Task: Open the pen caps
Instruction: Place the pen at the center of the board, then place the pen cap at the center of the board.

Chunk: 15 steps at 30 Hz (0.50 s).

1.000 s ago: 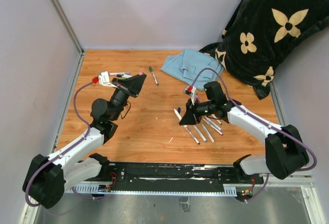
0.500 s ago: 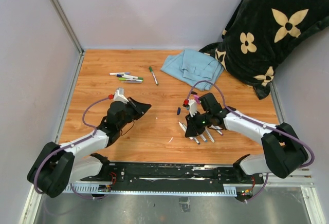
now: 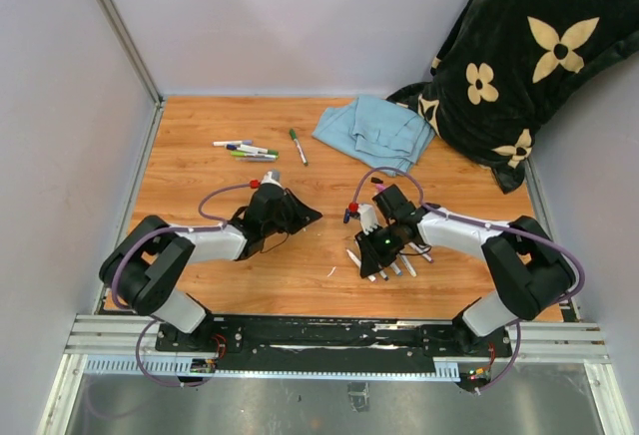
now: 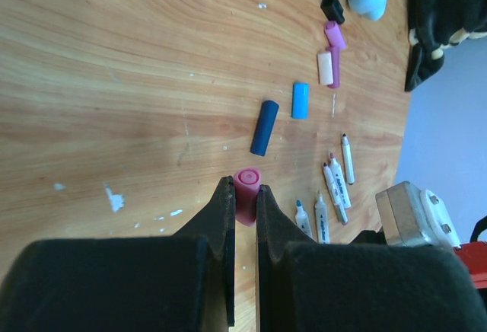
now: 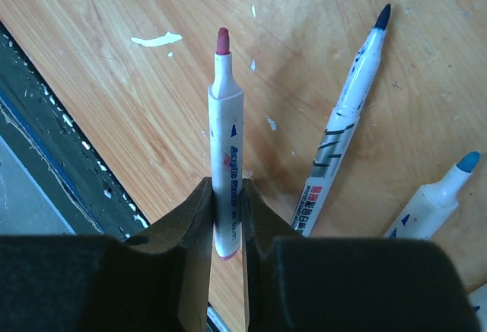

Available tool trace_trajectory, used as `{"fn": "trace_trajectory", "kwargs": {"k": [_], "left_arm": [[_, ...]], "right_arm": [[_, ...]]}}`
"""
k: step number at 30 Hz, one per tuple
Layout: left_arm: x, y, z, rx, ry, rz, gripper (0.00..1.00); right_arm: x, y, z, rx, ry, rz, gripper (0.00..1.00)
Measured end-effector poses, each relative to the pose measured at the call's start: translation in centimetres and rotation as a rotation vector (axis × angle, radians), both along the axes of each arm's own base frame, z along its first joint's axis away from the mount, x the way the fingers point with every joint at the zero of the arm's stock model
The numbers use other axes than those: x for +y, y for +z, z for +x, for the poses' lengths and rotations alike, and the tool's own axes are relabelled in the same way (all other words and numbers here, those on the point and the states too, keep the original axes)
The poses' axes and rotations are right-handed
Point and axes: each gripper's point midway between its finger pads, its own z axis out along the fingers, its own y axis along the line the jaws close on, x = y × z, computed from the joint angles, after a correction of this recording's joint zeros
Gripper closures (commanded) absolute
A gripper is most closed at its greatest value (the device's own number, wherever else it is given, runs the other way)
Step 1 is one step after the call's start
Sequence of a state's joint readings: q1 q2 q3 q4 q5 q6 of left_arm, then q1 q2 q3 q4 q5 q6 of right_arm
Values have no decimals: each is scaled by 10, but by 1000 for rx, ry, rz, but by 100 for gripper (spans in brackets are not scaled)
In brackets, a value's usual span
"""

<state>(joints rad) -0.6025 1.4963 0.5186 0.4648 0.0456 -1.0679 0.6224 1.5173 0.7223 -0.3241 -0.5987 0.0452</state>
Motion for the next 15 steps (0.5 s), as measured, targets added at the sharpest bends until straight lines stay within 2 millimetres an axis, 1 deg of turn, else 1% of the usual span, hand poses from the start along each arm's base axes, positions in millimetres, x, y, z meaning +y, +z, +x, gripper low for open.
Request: {"fn": "trace_trajectory", "kwargs": {"k": [3,7,10,15], "left_arm": [[-13,-7,-1,26,-18,9,98],[-22,-21,-1,72,-25,35,95],[-26,-30,0,98,-29,50,90],[-31,-41,-5,127,-49,66,81]], "right_arm": [[-1,-1,1,8,-5,-20,78],[-2,-2,3,14,-10,-38,76],[-3,-2,3,24,-11,-49,74],[-2,-2,4,43,-10,-62,74]]}}
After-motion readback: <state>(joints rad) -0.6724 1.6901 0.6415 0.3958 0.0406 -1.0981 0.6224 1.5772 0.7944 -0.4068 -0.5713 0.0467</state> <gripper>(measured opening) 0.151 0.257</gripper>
